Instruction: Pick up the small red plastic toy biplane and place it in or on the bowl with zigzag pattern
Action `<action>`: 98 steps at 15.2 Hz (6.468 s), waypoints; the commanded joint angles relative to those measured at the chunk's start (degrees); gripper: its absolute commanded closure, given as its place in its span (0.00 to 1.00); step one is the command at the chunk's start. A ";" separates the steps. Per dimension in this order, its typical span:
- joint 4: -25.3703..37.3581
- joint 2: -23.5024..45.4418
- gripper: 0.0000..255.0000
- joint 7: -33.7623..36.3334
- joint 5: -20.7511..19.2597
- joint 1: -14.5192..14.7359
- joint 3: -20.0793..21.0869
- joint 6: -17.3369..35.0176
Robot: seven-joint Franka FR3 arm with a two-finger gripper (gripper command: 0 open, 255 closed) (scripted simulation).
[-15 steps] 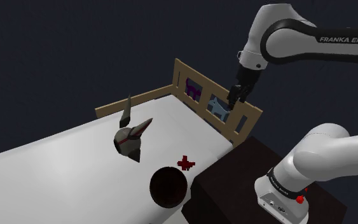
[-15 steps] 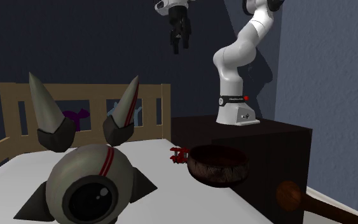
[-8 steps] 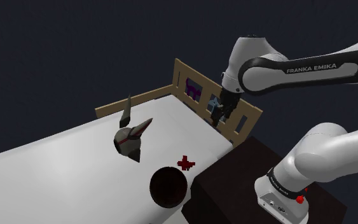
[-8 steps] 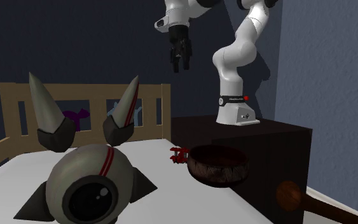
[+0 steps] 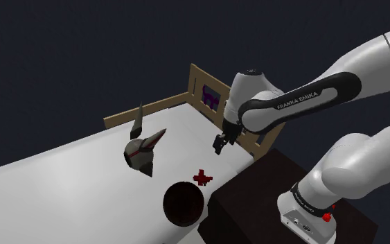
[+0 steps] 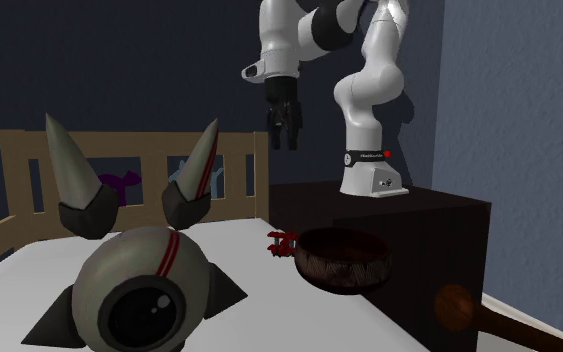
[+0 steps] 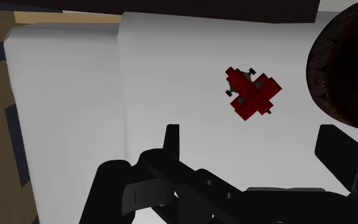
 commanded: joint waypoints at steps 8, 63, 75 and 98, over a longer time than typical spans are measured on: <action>3.74 26.25 0.00 16.98 -16.11 -2.48 5.58 23.01; 7.23 21.52 1.00 17.01 -12.46 -0.88 7.29 15.69; 13.53 22.28 1.00 31.16 -13.69 5.24 14.22 10.14; 19.20 39.53 1.00 51.82 -33.87 13.78 9.03 18.53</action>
